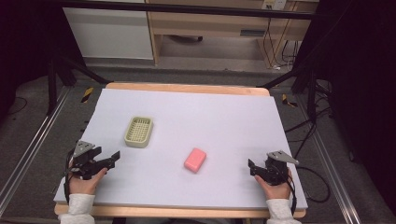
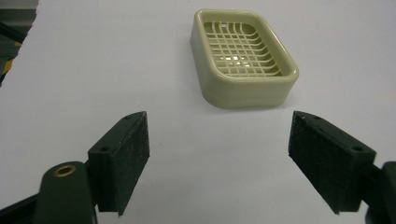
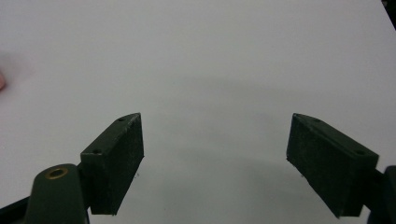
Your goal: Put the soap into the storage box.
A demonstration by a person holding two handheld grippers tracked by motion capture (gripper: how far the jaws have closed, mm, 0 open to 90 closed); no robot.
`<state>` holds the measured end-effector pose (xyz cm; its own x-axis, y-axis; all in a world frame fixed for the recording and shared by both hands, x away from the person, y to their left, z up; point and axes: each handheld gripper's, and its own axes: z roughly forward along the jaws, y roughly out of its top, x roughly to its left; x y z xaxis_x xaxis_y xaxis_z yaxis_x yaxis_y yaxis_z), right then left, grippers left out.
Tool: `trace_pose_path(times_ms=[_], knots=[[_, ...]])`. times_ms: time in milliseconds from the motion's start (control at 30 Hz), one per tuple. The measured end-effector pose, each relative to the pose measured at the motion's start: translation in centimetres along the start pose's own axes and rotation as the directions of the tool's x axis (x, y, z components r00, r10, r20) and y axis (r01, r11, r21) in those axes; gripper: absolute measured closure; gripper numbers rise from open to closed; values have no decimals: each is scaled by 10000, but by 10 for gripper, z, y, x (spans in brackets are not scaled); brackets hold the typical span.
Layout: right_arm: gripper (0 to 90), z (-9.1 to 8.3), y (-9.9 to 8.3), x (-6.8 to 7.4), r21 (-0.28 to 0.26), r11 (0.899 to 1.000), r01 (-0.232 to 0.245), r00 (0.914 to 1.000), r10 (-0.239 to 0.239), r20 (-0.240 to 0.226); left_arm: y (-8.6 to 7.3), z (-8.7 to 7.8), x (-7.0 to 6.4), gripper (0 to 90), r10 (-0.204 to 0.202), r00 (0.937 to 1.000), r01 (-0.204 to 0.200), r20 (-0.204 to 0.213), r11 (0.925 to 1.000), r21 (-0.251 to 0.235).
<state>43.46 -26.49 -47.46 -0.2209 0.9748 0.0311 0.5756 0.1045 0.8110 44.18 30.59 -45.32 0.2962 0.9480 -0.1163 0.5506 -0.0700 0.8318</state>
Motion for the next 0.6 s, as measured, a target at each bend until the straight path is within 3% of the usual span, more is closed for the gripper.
trace_pose_path(times_ms=[600], knots=[[194,0,-3,0,-91,9998,158,9999,-157,59,7,1,-17,220,375,9983,-374,450,9993,-30]])
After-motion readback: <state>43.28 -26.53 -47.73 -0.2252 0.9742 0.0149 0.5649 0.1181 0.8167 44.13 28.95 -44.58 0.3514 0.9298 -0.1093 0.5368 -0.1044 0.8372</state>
